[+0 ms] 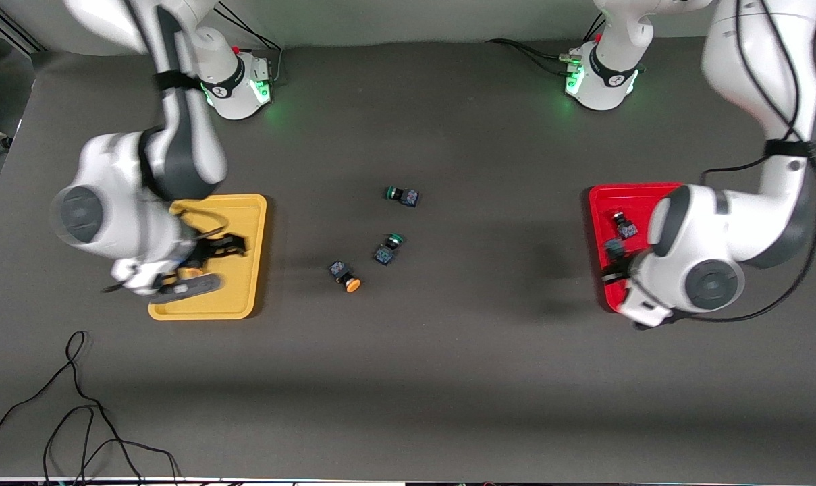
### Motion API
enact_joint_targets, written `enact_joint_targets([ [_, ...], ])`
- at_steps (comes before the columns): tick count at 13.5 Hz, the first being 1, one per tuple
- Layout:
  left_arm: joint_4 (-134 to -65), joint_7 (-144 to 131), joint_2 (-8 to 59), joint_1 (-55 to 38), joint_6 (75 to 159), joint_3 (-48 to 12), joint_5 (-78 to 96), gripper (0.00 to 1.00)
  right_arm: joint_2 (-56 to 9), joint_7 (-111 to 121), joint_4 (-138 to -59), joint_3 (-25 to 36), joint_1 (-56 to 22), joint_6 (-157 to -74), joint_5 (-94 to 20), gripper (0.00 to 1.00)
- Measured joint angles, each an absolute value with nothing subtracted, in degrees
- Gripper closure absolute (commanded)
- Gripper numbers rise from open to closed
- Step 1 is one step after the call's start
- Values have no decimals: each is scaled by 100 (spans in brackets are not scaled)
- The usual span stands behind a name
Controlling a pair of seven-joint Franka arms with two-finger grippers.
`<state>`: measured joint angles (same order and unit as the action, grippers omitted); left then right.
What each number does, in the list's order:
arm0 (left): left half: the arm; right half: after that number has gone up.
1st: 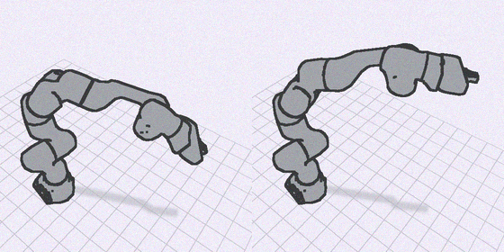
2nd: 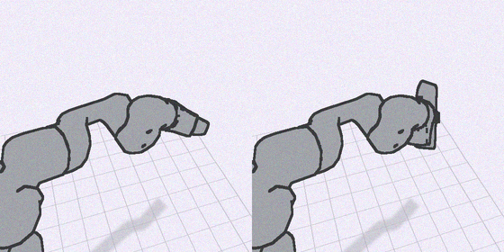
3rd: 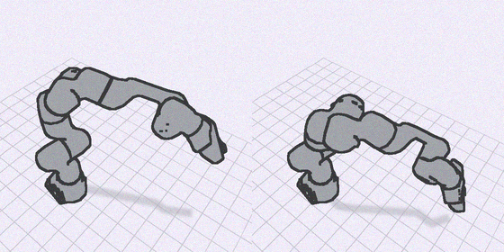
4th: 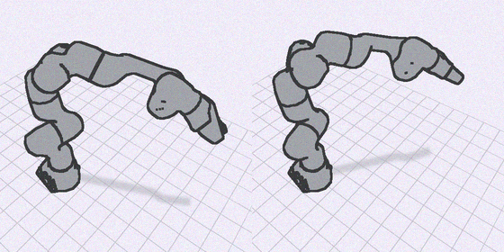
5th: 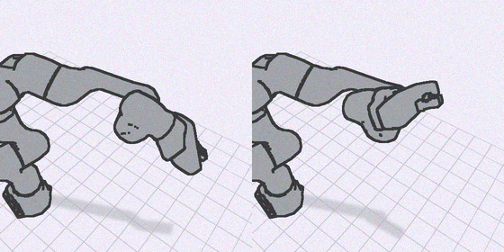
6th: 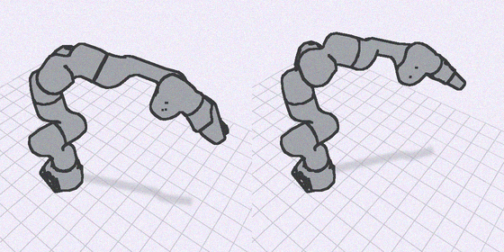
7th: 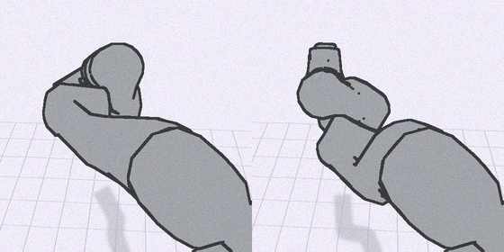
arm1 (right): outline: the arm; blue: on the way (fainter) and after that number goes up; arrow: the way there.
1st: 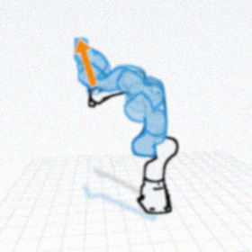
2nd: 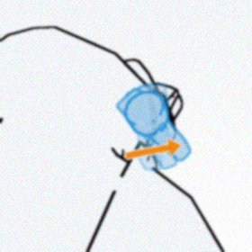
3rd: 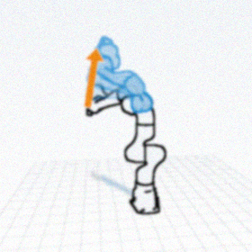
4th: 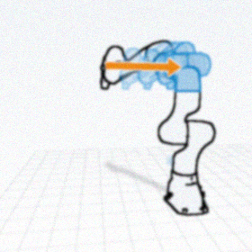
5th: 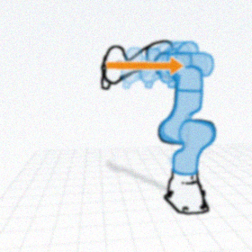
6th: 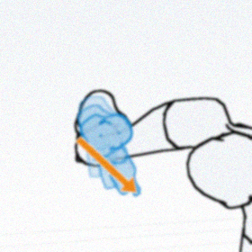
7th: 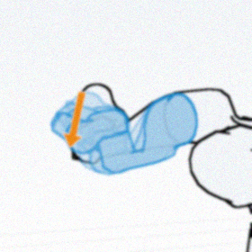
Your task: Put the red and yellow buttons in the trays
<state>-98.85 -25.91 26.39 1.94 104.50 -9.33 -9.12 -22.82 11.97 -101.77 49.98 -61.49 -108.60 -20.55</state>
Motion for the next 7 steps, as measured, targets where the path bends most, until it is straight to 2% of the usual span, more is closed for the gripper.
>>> enact_joint_targets([
  [2, -10754, -1980, 2454, 712, 11457, -925, -1171, 100, -2453, 1105, -10172, 4971, -6737, -11221, -2286, 0],
  [5, -11480, -1424, 2463, 1307, 12494, -923, -1453, 100, -2859, 1102, -10190, 4736, -7043, -11880, -2475, 0],
  [6, -11578, -1284, 2482, 1424, 12644, -923, -1475, 87, -2995, 1102, -10239, 4593, -7043, -12200, -2483, 0],
  [7, -11623, -1203, 2512, 1496, 12738, -924, -1482, 25, -3119, 1105, -10345, 4460, -7037, -12591, -2486, 0],
])
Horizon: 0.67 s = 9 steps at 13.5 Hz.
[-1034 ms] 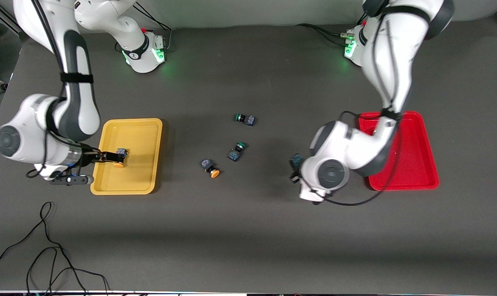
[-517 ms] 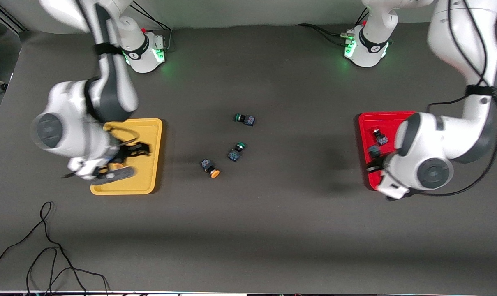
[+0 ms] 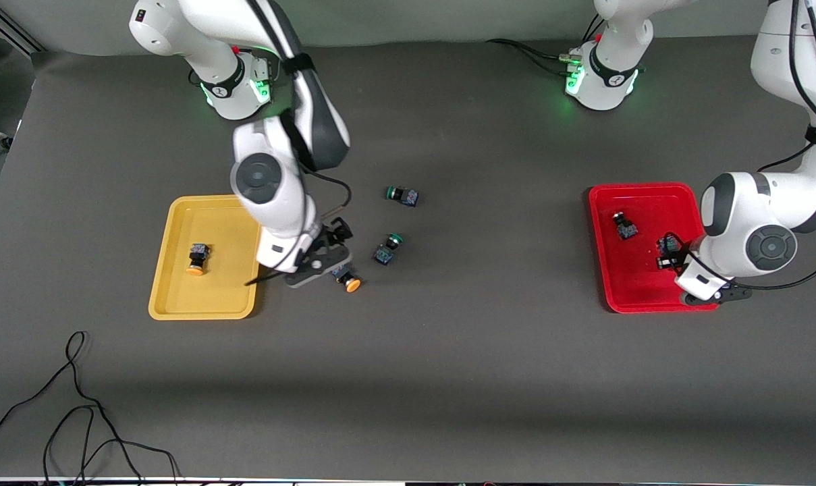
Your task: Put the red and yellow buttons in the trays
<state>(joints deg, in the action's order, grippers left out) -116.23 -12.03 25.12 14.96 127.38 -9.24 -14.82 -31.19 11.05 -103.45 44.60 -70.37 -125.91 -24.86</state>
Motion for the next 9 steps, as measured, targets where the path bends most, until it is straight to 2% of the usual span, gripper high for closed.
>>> enact_joint_targets([
  [1, -11648, -1168, 2554, 1528, 12821, -929, -1485, 1, -3233, 1105, -10484, 4339, -7027, -12967, -2487, 0],
  [5, -11622, -1158, 2559, 1532, 12674, -985, -1488, 0, -3722, 1139, -10979, 3944, -6962, -14237, -2757, 0],
  [9, -11485, -1158, 1834, 1491, 11938, -1226, -1400, 0, -4111, 1912, -11013, 3890, -6947, -14478, -3902, 0],
])
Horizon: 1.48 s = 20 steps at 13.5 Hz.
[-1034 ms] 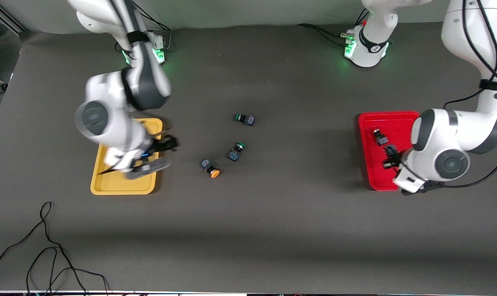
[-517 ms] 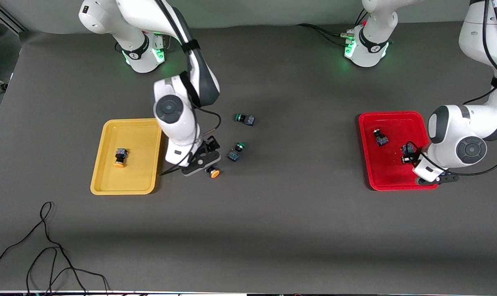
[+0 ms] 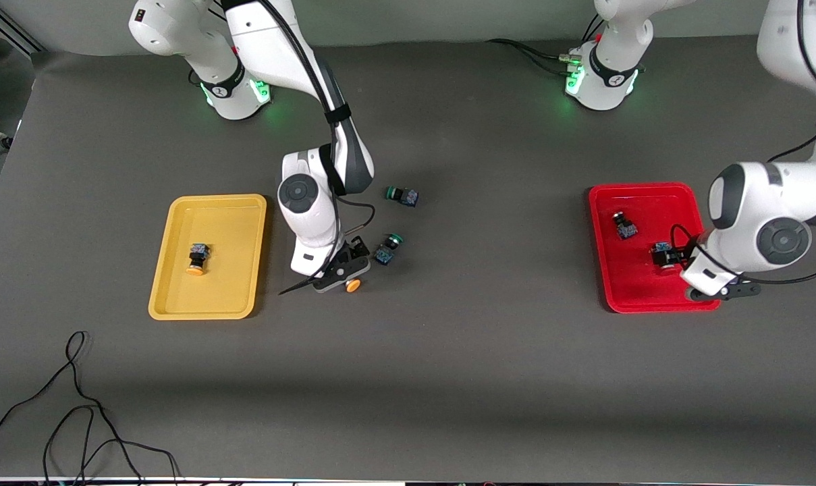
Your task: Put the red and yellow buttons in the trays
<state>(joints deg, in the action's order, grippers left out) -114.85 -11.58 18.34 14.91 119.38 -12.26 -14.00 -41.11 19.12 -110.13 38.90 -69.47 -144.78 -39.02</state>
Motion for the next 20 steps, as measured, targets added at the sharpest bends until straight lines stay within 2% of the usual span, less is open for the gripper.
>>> enact_joint_targets([
  [1, -11470, -1159, 1543, 1479, 11741, -1343, -1258, 0, -4160, 1993, -11014, 3890, -6933, -14495, -4005, 4],
  [4, -11414, -1159, 594, 1410, 11391, -1656, -968, 0, -4222, 2018, -11006, 3888, -6925, -14500, -4048, 42],
  [6, -11375, -1159, 71, 1301, 11243, -1745, -924, 0, -4231, 2020, -11006, 3886, -6925, -14500, -4048, 73],
  [7, -11261, -1159, -107, 1266, 11065, -1756, -915, 0, -4232, 2021, -11005, 3886, -6924, -14500, -4048, 80],
  [11, -10247, -1103, -226, 1177, 9990, -1692, -850, 0, -4217, 2006, -10881, 3914, -6924, -14362, -4092, 82],
  [12, -10191, -1101, -230, 880, 9878, -1402, -798, 0, -4197, 1968, -10761, 3988, -6930, -14078, -4103, 82],
  [14, -10189, -1096, -235, -8, 9853, -490, -731, 0, -4104, 1747, -10392, 4414, -6982, -13160, -4103, 83],
  [15, -10189, -1078, -235, -172, 9861, -313, -680, 0, -4011, 1605, -10170, 4656, -6993, -12599, -4076, 83],
  [18, -10183, -927, -234, -225, 9917, -241, -629, 0, -3703, 873, -9322, 5278, -6996, -10959, -3773, 87],
  [20, -10146, -855, -235, -226, 9937, -221, -618, 0, -3575, 524, -9020, 5697, -7003, -10249, -3662, 87],
])
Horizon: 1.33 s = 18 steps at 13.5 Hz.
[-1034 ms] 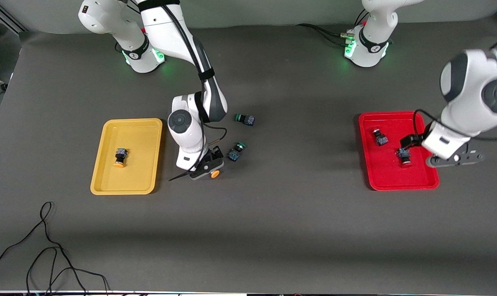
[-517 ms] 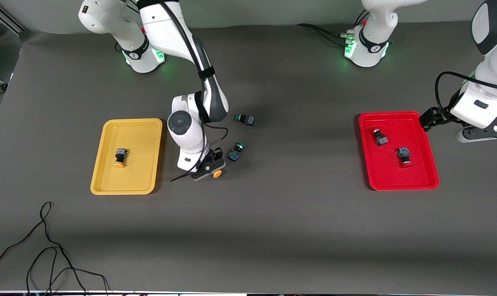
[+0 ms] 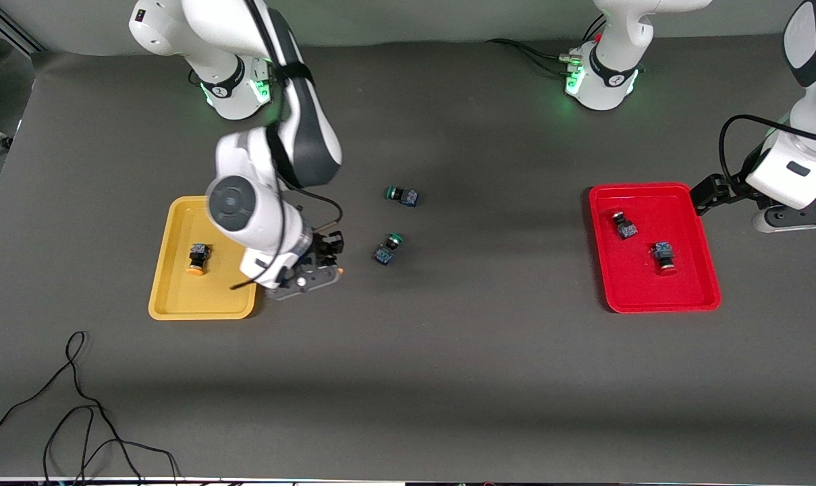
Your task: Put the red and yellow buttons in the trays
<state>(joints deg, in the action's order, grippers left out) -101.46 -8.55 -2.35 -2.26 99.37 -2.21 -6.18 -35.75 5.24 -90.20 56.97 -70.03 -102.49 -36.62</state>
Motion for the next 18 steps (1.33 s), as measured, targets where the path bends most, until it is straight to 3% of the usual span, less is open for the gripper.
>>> enact_joint_targets([
  [4, -10133, -821, -244, -243, 9976, -213, -591, 0, -3484, 619, -9290, 6786, -6928, -9540, -3343, 89],
  [7, -10124, -805, -246, -245, 10196, -193, -587, 0, -3389, 1385, -10202, 7366, -6845, -9786, -3328, 93],
  [11, -9926, -802, -261, -246, 9980, -178, -585, 0, -3401, 1999, -11965, 7065, -6693, -11494, -3795, 93],
  [14, -9698, -784, -292, -248, 9690, -173, -588, 0, -3681, 2000, -12293, 6254, -6368, -11940, -4116, 92],
  [15, -9681, -780, -294, -249, 9628, -173, -588, 0, -3777, 2000, -12287, 6014, -6169, -12003, -4153, 68],
  [16, -9683, -775, -291, -252, 9606, -173, -599, 0, -3847, 2000, -12282, 5846, -5995, -12054, -4164, 27],
  [17, -9685, -774, -284, -254, 9594, -173, -612, 0, -3877, 2000, -12266, 5779, -5891, -12058, -4167, 2],
  [18, -9685, -773, -279, -254, 9594, -170, -621, 0, -3877, 2000, -12238, 5778, -5847, -12056, -4167, 0],
])
